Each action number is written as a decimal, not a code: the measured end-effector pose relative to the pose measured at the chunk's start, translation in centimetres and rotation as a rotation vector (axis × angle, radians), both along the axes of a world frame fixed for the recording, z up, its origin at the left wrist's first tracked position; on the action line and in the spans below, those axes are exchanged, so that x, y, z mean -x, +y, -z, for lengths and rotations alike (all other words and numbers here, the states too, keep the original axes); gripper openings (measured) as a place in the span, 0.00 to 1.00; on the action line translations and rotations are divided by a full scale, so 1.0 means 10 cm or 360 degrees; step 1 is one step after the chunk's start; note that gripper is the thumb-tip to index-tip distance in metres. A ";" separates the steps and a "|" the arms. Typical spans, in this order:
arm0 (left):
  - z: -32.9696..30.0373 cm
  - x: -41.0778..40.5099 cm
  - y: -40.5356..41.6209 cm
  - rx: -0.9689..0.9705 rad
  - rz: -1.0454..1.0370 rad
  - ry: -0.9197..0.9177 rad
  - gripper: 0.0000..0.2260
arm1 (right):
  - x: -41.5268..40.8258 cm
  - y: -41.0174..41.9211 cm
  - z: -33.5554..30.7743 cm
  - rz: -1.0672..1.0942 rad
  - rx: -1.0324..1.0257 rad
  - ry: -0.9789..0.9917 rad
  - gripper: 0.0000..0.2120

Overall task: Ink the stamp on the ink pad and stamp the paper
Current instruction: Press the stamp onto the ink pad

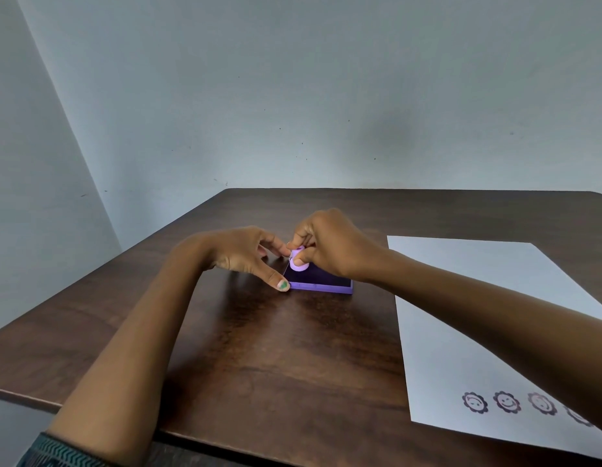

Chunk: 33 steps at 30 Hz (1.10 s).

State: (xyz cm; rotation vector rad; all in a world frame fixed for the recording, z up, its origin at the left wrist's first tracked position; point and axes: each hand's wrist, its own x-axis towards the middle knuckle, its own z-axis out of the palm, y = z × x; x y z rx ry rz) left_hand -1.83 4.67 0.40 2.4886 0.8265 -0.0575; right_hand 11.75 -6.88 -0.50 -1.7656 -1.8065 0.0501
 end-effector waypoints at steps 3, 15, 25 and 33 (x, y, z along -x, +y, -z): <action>0.00 0.00 0.00 -0.0006 0.0002 0.0008 0.25 | -0.03 0.02 -0.03 0.0023 0.0026 0.0064 0.10; 0.00 -0.01 0.00 -0.0009 0.0006 0.0013 0.26 | -0.03 0.03 0.01 0.0048 -0.0012 0.0030 0.09; 0.00 -0.01 0.01 -0.0025 0.0018 0.0024 0.23 | -0.04 0.03 0.06 0.0067 -0.0078 0.0104 0.09; 0.00 -0.01 0.01 -0.0040 0.0010 0.0015 0.23 | -0.01 0.02 0.13 0.0060 -0.0099 -0.0117 0.07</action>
